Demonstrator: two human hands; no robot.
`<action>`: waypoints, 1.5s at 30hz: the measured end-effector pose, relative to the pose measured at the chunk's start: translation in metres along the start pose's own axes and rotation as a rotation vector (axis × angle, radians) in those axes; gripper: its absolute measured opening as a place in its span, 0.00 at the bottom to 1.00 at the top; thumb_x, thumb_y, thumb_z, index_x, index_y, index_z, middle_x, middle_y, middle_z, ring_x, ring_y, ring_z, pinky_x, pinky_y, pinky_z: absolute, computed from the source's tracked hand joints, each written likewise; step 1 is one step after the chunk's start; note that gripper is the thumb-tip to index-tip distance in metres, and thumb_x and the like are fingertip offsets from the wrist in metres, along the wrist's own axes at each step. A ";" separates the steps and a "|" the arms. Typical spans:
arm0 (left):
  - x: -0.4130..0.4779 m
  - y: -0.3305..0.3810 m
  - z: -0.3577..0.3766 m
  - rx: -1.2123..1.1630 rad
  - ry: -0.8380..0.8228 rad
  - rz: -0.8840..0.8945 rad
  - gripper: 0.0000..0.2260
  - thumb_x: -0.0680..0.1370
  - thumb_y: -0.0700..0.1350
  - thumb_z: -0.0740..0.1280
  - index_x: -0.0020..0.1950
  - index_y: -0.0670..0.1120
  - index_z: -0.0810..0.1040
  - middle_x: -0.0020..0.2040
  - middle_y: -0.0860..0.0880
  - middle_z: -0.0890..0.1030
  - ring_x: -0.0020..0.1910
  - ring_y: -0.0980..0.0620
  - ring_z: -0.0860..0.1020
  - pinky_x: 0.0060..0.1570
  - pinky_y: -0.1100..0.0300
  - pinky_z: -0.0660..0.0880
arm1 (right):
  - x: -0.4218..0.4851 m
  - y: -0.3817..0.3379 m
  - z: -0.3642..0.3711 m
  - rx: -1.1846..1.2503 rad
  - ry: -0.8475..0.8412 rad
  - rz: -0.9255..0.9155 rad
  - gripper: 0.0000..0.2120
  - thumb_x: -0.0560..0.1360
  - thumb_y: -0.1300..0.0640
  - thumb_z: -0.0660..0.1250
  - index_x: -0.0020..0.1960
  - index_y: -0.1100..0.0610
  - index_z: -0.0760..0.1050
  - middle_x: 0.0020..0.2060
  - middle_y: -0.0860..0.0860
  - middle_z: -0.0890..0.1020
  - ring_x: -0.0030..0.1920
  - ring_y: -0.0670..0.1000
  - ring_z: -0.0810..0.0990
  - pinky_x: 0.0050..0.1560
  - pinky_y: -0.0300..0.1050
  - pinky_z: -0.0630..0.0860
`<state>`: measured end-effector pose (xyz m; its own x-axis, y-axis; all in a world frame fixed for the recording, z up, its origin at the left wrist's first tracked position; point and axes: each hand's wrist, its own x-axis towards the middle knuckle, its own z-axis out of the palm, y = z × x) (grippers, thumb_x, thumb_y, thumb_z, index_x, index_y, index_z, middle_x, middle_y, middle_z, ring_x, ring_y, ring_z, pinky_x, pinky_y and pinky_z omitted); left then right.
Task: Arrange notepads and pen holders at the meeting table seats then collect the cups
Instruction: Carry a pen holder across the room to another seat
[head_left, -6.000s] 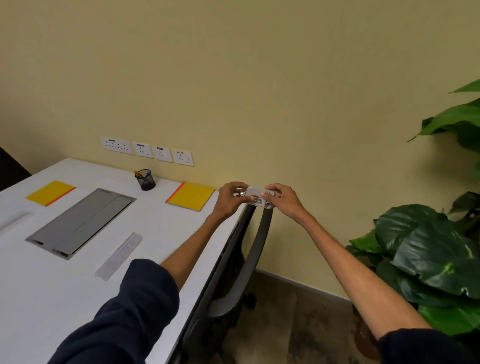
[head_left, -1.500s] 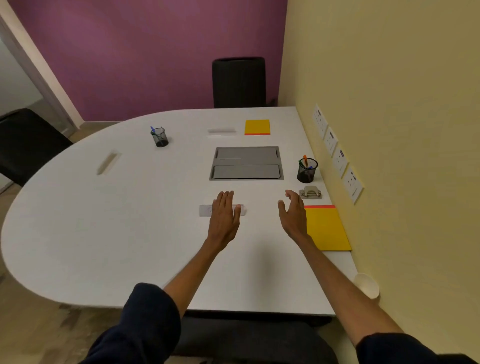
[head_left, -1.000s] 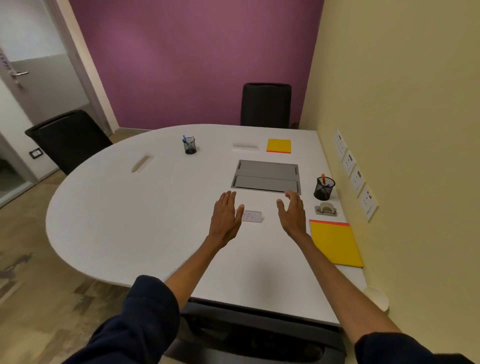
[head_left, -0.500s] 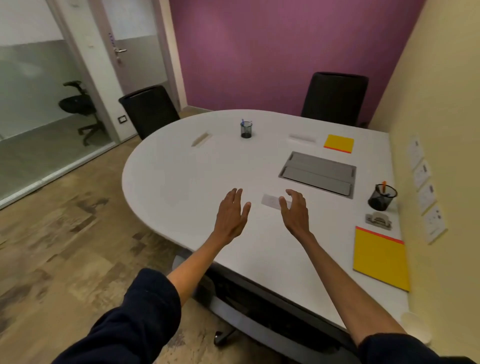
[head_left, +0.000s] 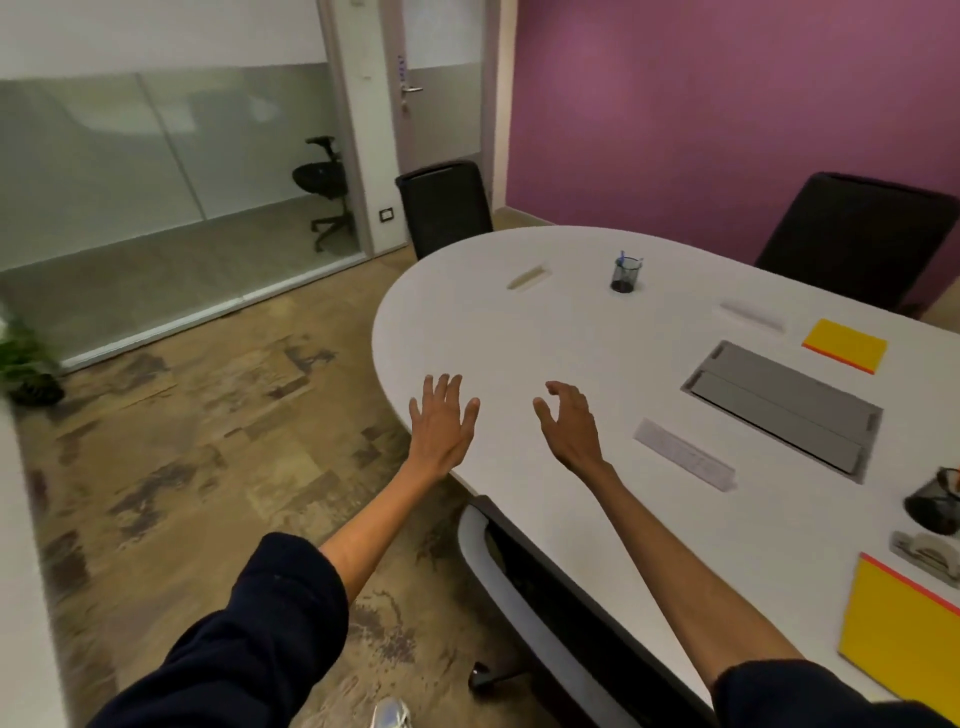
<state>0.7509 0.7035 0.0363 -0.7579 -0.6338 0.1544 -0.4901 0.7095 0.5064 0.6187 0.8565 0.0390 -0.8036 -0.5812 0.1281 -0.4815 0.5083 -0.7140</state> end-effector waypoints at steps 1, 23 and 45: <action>0.005 -0.011 -0.004 0.003 0.004 -0.027 0.26 0.84 0.57 0.50 0.79 0.46 0.57 0.79 0.47 0.58 0.80 0.46 0.48 0.76 0.39 0.50 | 0.008 -0.009 0.011 0.001 -0.016 -0.016 0.19 0.82 0.49 0.58 0.70 0.55 0.68 0.67 0.50 0.72 0.70 0.52 0.67 0.70 0.52 0.65; 0.101 -0.299 -0.142 0.009 0.145 -0.323 0.27 0.83 0.58 0.49 0.80 0.46 0.54 0.80 0.47 0.54 0.80 0.48 0.47 0.76 0.39 0.51 | 0.140 -0.225 0.280 0.018 -0.327 -0.206 0.23 0.82 0.44 0.55 0.74 0.52 0.64 0.75 0.52 0.65 0.75 0.54 0.64 0.75 0.57 0.61; 0.344 -0.522 -0.208 0.040 0.234 -0.463 0.28 0.84 0.56 0.50 0.80 0.43 0.52 0.81 0.43 0.47 0.80 0.47 0.43 0.79 0.48 0.48 | 0.409 -0.366 0.506 0.018 -0.480 -0.342 0.27 0.83 0.45 0.53 0.78 0.57 0.59 0.76 0.56 0.63 0.77 0.55 0.59 0.76 0.54 0.58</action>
<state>0.8351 0.0510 0.0017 -0.3431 -0.9329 0.1094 -0.7708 0.3462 0.5348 0.6432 0.1114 0.0046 -0.3530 -0.9351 0.0305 -0.6764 0.2326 -0.6989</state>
